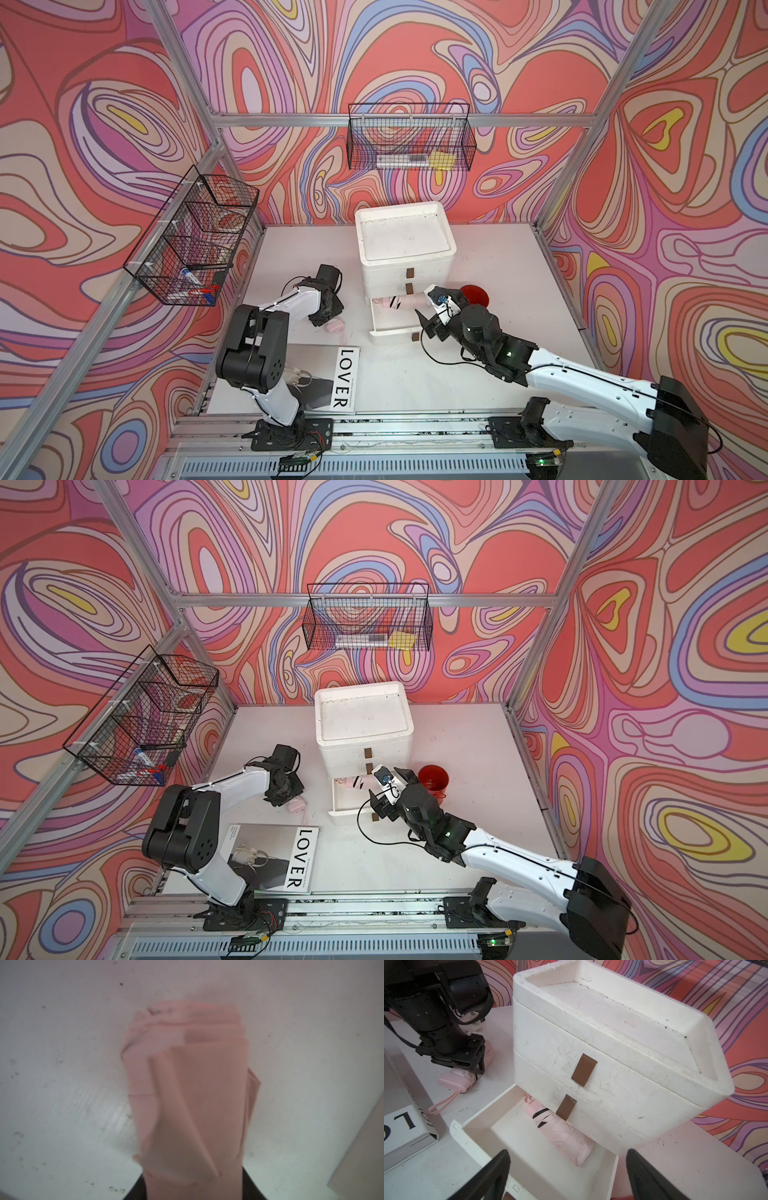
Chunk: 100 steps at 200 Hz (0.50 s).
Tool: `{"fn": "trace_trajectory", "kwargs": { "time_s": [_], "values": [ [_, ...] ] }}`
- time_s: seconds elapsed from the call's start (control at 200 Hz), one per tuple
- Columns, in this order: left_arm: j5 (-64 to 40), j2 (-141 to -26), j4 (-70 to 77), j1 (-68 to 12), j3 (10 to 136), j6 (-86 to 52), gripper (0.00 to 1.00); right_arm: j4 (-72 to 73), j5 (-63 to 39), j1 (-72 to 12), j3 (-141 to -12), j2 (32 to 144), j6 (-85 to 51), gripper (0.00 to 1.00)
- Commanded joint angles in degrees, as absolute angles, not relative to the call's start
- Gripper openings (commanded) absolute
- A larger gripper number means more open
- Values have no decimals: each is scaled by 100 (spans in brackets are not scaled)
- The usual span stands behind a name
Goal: Place the umbrella in the drawer by color
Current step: Pick up the umbrella from the center of the board.
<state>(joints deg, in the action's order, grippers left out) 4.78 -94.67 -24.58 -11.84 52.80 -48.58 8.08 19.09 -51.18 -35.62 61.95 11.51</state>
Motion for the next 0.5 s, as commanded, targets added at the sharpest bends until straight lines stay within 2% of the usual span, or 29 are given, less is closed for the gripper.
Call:
{"fn": "trace_trajectory", "kwargs": {
  "time_s": [0.0,0.09,0.2,0.255,0.386,0.496],
  "values": [
    [73,-8707,-2060,-1279,5066,-4544,26,886,1976,-5115,-3490,6210,1047,90],
    [354,-7916,-1723,-1557,4902,-4199,25,889,1956,-5115,-3480,6151,1019,90],
    [984,-6736,-1073,-2297,4642,-3472,23,486,1802,-5114,-3690,5986,890,91],
    [1026,-6065,-453,-2699,4339,-3097,18,96,1700,-5110,-3922,5915,758,91],
    [442,-4778,1265,-3289,3535,-2257,12,-833,1475,-5106,-4589,5849,447,91],
    [-603,-4617,2380,-3336,3214,-1890,7,-1524,1126,-5106,-5184,5855,34,91]
  ]
}}
